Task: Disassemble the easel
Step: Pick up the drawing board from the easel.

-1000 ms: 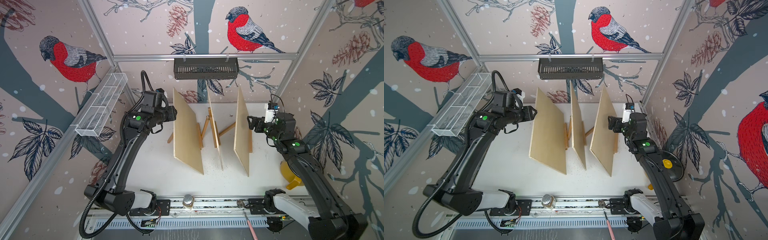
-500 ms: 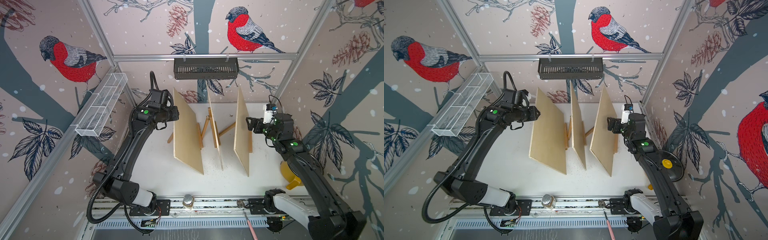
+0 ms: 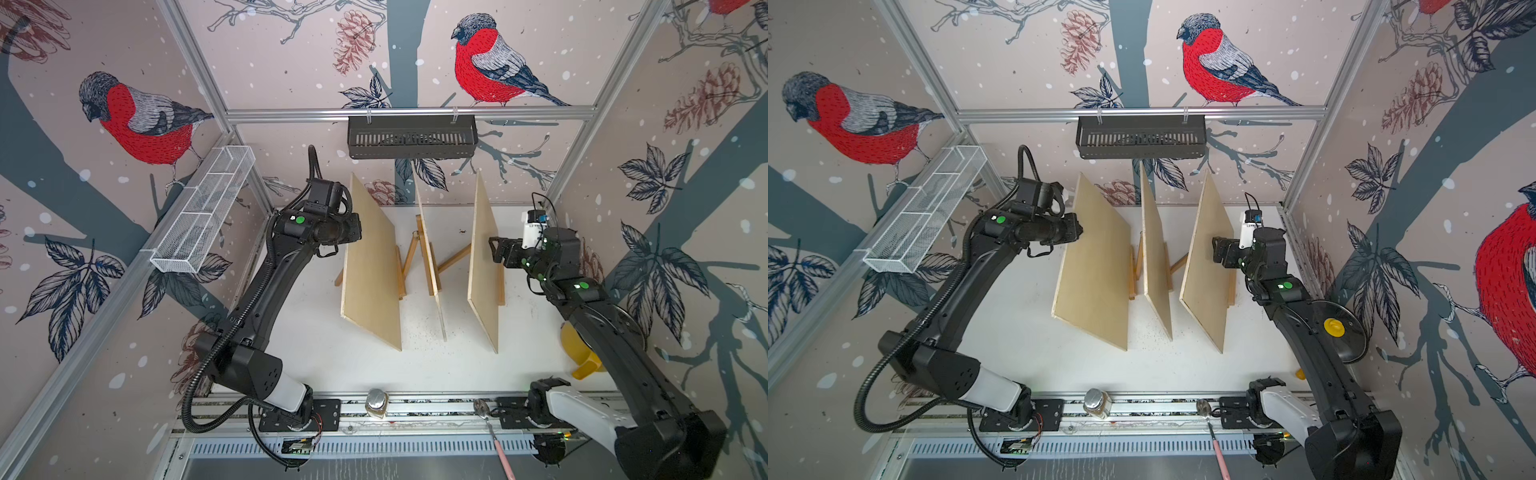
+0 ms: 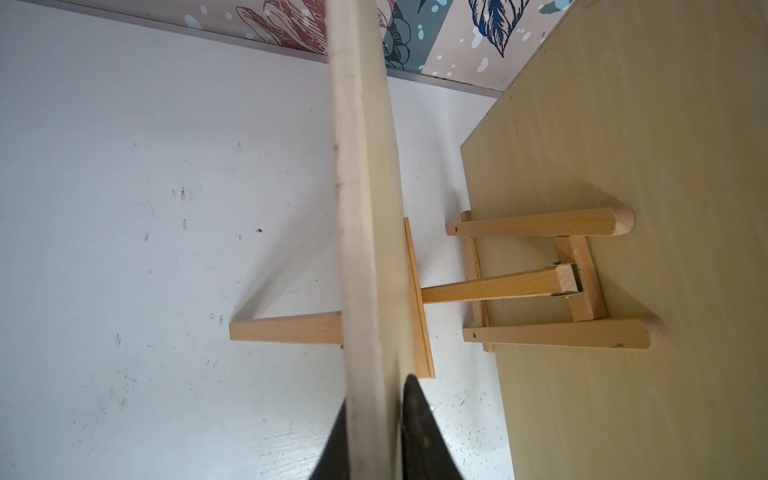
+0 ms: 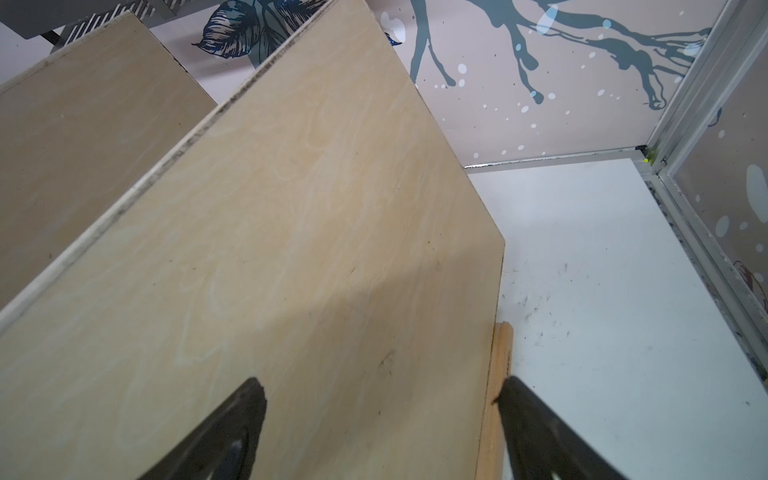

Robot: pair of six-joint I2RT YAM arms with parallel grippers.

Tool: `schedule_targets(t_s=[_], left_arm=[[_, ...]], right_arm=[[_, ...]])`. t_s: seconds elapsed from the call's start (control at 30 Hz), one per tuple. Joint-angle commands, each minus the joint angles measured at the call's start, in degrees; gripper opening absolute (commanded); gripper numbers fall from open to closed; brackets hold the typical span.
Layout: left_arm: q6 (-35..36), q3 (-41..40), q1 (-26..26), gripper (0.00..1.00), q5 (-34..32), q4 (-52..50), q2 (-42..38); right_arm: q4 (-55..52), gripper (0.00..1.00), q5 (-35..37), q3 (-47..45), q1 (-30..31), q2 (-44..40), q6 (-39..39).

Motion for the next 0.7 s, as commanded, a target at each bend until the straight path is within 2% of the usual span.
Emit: schedule_targets(t_s=[0.0, 0.43, 0.57, 0.67], left_arm=[[3.43, 0.16, -0.24, 0.02, -2.38, -2.79, 0.00], [3.37, -0.47, -2.05, 0.00, -3.40, -0.32, -4.96], [3.38, -0.09, -3.00, 0.00, -1.41, 2.88, -8.28], [3.13, -0.63, -3.23, 0.00, 3.24, 6.65, -11.66]], right_arm=[[1.65, 0.89, -0.42, -0.23, 0.09, -0.08, -0.20], [2.35, 0.88, -0.69, -1.46, 0.26, -1.79, 0.87], [2.58, 0.88, -0.89, -1.57, 0.78, -2.41, 1.19], [2.33, 0.88, -0.69, -1.46, 1.25, -2.85, 1.31]])
